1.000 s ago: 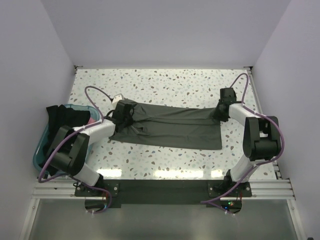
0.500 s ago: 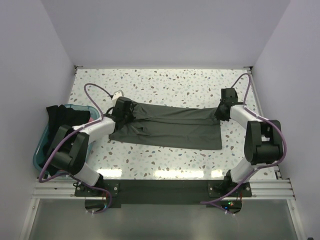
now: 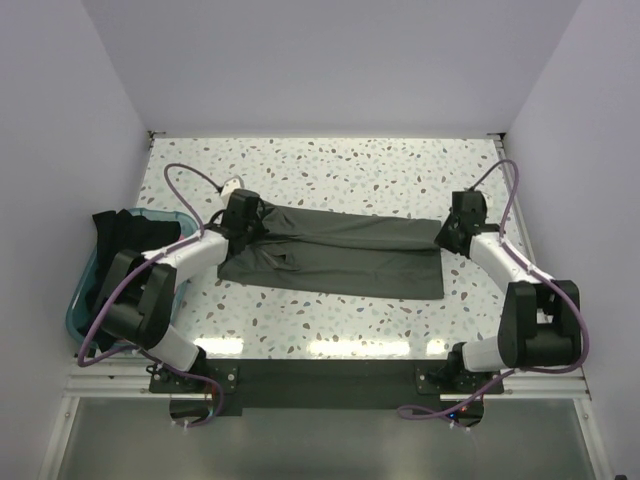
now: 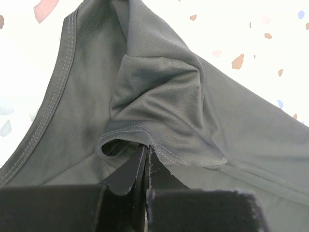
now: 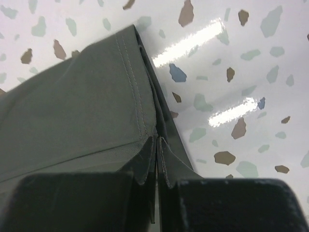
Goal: Fold and stack the t-shirts
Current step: Fold the tshirt
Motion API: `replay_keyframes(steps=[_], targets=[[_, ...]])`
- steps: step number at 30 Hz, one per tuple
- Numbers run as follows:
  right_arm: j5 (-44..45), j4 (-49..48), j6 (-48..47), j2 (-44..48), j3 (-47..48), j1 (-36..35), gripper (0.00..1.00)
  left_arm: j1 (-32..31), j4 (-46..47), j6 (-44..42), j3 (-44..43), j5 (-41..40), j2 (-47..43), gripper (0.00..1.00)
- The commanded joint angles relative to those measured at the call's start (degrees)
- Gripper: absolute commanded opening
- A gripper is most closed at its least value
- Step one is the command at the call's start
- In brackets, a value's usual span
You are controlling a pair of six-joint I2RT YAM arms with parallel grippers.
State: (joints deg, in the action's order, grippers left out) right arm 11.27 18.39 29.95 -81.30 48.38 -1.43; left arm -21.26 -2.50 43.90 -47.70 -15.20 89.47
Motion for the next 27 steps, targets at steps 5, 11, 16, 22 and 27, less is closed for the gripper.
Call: replay_keyframes(steps=[5,11,16,22,27], targets=[[0.2,-4.2,2.6,3.2,-6.6,0.2,0.00,0.9,-1.5,0.8,0.3,-0.7,-0.8,0.00],[-0.8,-5.7,2.8,4.8,-9.8,0.2,0.00,1.0,-0.7,1.8,3.8,-0.3,-2.9,0.00],[-1.6,-5.1,2.5,5.0,-9.4,0.3,0.13,1.1,-0.3,2.3,6.1,1.4,-4.7,0.13],[0.2,1.0,-1.5,8.9,-3.6,0.1,0.46,1.7,-7.9,1.9,3.1,-1.2,-12.7,0.59],[-2.0,4.5,-4.9,5.0,4.9,-1.5,0.53,1.7,-9.3,2.9,-1.2,-3.1,-15.6,0.63]])
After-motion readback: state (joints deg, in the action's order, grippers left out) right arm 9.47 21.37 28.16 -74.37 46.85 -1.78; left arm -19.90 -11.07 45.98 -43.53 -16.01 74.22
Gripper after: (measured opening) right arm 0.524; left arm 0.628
